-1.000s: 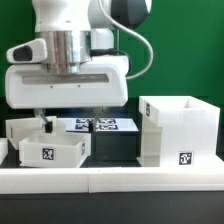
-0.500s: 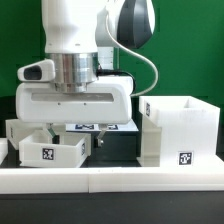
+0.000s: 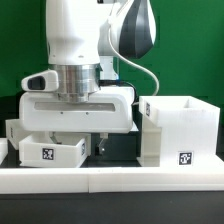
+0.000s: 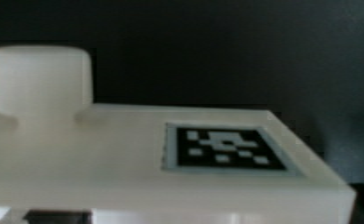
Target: Assemble drawer
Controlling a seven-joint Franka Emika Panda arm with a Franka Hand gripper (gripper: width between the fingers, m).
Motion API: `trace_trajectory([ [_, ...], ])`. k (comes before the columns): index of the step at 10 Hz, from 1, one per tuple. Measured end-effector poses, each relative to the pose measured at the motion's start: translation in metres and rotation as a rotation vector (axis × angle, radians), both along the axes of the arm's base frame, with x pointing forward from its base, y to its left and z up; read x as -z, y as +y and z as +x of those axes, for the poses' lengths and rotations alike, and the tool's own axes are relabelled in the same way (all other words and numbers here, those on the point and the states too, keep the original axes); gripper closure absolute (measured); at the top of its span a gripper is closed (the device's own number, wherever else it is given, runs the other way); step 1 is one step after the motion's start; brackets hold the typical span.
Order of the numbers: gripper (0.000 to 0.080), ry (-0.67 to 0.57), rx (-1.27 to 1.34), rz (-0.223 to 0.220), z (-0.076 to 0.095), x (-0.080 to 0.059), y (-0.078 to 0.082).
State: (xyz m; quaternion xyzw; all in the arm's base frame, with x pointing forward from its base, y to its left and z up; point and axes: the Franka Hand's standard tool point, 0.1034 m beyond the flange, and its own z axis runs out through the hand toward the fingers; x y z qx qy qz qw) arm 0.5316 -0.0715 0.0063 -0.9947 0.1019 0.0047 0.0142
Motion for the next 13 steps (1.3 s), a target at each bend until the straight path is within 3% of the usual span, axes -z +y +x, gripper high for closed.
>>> trace_trajectory([
  [2, 0.0151, 0.002, -0.002, 0.000, -0.0007, 0.0013, 0.0009],
  [3, 0.0250, 0.002, -0.002, 0.000, -0.0007, 0.0014, 0.0009],
  [5, 0.0523, 0.004, -0.003, 0.000, -0.0015, 0.0018, 0.0012],
  [6, 0.0523, 0.004, -0.003, 0.000, -0.0015, 0.0018, 0.0012],
  [7, 0.0694, 0.004, -0.003, 0.000, -0.0015, 0.0018, 0.0014],
  [8, 0.0694, 0.004, -0.005, 0.000, -0.0013, 0.0017, 0.0014],
  [9, 0.0759, 0.004, -0.005, 0.001, -0.0009, 0.0014, 0.0014],
  [13, 0.0759, 0.004, -0.006, 0.001, -0.0011, 0.0018, 0.0014],
])
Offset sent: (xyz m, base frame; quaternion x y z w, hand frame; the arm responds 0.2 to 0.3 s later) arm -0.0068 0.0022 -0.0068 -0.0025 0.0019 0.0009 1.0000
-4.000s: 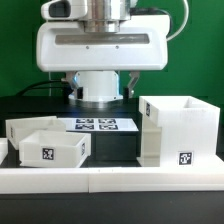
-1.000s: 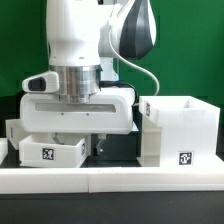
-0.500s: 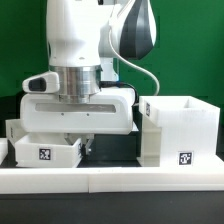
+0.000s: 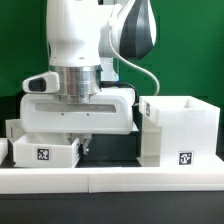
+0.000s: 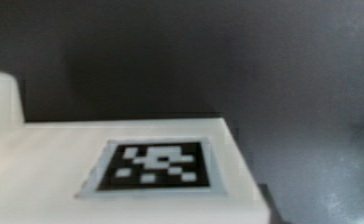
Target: Assemble drawer
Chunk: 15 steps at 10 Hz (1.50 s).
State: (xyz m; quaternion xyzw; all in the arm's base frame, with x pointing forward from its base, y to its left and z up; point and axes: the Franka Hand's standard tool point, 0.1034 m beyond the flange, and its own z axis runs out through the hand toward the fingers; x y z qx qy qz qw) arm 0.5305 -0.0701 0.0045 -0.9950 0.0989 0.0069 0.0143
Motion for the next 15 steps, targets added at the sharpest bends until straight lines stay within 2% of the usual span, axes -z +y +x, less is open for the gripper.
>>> trace_trajectory([
  [3, 0.0758, -0.002, -0.202, 0.001, -0.003, -0.006, -0.004],
  [6, 0.0758, 0.005, -0.271, 0.014, -0.004, -0.011, -0.003],
  [9, 0.0758, 0.009, -0.303, 0.014, -0.005, -0.008, -0.004],
  [13, 0.0758, 0.008, -0.756, 0.005, -0.005, -0.010, 0.003],
  [15, 0.0758, 0.019, -0.829, 0.015, -0.008, -0.011, 0.007],
])
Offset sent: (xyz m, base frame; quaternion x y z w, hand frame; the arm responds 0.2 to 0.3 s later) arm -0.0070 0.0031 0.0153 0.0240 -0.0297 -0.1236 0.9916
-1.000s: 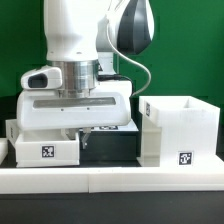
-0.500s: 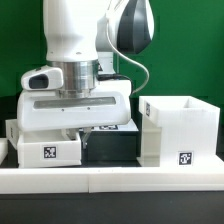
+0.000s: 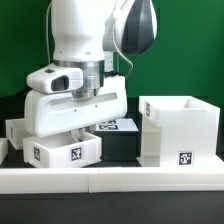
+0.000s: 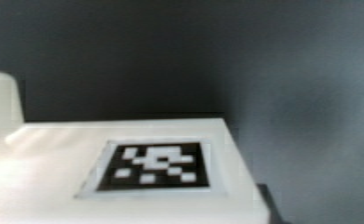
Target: Assemble drawer
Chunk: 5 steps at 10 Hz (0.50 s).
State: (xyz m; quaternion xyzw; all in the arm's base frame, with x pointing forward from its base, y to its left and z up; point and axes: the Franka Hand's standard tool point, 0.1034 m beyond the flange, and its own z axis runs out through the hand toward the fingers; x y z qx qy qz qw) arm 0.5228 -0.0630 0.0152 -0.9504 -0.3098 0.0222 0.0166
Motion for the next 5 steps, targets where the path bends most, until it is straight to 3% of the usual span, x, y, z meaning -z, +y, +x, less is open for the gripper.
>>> trace_trajectory([
  [5, 0.0758, 0.009, -0.336, -0.006, -0.0025, 0.0026, -0.0078],
])
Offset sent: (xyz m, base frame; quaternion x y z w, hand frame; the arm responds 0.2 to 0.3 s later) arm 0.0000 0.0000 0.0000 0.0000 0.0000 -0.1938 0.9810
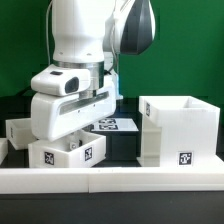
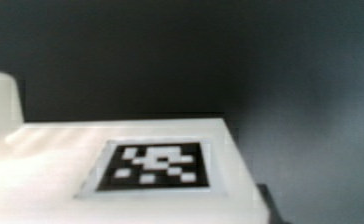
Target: Assemble drawer
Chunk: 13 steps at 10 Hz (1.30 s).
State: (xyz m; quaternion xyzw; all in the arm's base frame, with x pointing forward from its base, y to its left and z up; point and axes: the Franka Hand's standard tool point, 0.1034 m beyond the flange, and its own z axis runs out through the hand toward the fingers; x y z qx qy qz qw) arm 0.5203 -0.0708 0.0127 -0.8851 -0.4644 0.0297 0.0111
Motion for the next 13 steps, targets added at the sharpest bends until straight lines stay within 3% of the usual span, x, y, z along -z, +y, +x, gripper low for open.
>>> trace_trajectory([
  [5, 0.0758, 0.006, -0.368, -0.015, 0.004, -0.002, 0.004],
  [9, 0.0758, 0.001, -0.442, -0.014, 0.005, -0.001, 0.002],
  [13, 0.0758, -0.039, -0.497, -0.027, 0.015, -0.003, 0.024],
])
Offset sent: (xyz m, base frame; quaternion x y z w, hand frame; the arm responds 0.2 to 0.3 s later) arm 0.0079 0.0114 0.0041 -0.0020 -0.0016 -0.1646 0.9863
